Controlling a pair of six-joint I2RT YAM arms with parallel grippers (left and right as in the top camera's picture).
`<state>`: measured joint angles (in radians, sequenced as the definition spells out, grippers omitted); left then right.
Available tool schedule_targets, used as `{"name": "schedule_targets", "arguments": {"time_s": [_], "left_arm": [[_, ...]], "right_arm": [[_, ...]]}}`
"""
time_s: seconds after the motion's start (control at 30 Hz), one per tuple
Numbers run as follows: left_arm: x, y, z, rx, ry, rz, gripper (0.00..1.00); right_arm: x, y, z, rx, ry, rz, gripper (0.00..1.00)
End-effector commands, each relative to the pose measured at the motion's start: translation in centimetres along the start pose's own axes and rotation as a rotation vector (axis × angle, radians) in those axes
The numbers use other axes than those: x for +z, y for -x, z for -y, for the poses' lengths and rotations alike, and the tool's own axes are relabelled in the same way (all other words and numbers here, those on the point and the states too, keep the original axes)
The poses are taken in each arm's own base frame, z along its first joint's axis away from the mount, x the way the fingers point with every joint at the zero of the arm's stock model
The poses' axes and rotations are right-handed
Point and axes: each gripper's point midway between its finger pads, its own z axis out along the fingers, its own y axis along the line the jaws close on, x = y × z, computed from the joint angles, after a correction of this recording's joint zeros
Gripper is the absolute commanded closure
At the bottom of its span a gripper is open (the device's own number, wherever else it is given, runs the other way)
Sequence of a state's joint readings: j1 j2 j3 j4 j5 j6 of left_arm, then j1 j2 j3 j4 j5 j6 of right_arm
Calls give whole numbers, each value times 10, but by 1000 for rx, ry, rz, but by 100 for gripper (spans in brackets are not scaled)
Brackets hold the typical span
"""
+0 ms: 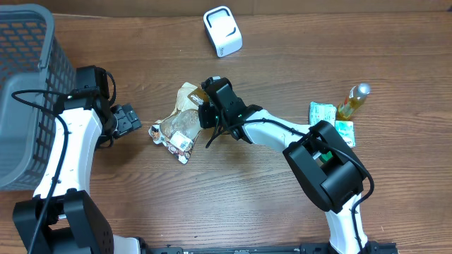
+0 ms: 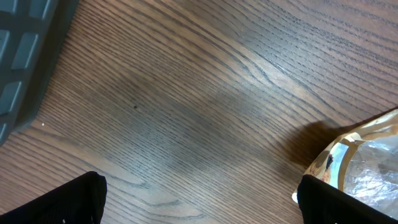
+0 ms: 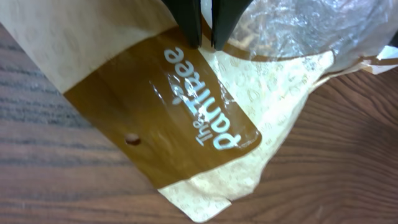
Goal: Scan the item barcode
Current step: 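Lower the right gripper onto the bread bag and grasp it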
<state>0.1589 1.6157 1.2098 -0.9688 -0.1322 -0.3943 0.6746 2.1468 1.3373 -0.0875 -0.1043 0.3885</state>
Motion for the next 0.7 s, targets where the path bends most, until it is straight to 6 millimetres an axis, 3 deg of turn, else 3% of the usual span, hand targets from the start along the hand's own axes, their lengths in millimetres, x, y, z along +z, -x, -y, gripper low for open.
{"name": "schedule_targets", "arguments": {"time_s": [0.0, 0.27, 0.43, 0.57, 0.67], "left_arm": [[-5, 2, -3, -20, 0, 18, 0], [-5, 2, -3, -20, 0, 18, 0], [-5, 2, -3, -20, 0, 18, 0], [-5, 2, -3, -20, 0, 18, 0], [-5, 2, -3, -20, 0, 18, 0]], "right_arm": [[-2, -6, 8, 4, -42, -31, 96], [-11, -38, 35, 21, -179, -166, 96], [-31, -55, 41, 33, -241, -294, 96], [-54, -91, 55, 50, -324, -468, 96], [-66, -105, 53, 68, -321, -554, 96]]}}
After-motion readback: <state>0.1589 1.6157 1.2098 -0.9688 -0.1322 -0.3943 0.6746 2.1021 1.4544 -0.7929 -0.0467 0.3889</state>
